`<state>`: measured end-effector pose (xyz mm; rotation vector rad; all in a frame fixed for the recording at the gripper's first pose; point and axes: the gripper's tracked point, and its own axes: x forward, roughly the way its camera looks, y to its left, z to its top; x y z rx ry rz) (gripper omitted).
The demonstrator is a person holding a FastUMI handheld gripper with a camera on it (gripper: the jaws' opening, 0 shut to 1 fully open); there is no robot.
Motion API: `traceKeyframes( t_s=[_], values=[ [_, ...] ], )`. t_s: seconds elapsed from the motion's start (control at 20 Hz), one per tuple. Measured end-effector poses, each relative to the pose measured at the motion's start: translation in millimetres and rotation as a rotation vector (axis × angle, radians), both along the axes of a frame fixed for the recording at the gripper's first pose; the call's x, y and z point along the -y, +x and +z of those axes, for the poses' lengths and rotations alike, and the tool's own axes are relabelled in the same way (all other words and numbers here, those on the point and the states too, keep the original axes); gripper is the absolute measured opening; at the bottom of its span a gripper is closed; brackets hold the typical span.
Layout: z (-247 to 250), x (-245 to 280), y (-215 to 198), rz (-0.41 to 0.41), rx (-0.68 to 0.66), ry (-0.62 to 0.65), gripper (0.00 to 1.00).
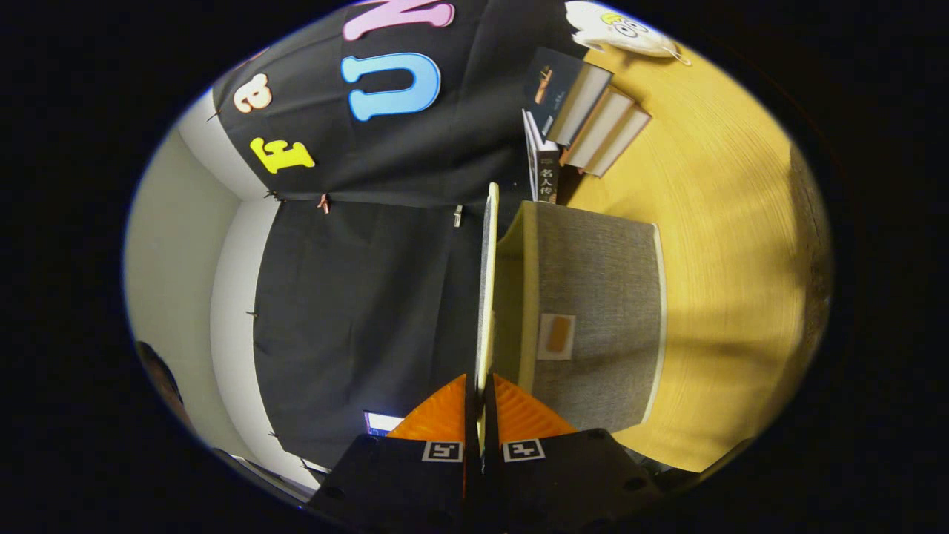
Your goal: Open the storage box then place both shoes into the box .Put the left shoe in first, then the right shoe, with the right side of both shoes facing outward in a uniform manner.
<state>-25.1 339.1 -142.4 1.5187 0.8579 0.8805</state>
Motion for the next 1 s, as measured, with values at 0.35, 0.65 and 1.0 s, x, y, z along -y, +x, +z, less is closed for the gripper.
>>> traceKeyframes(
  t_s=[0.35,0.65,1.0],
  values=[
    [102.9,-29.2,23.5,0.001,0.187,0.001,0.05],
    [146.9,-89.2,41.1,0.024,0.295,-0.060,0.07],
    [155.0,-152.3,49.8,0.060,0.290,-0.080,0.07]
  ],
)
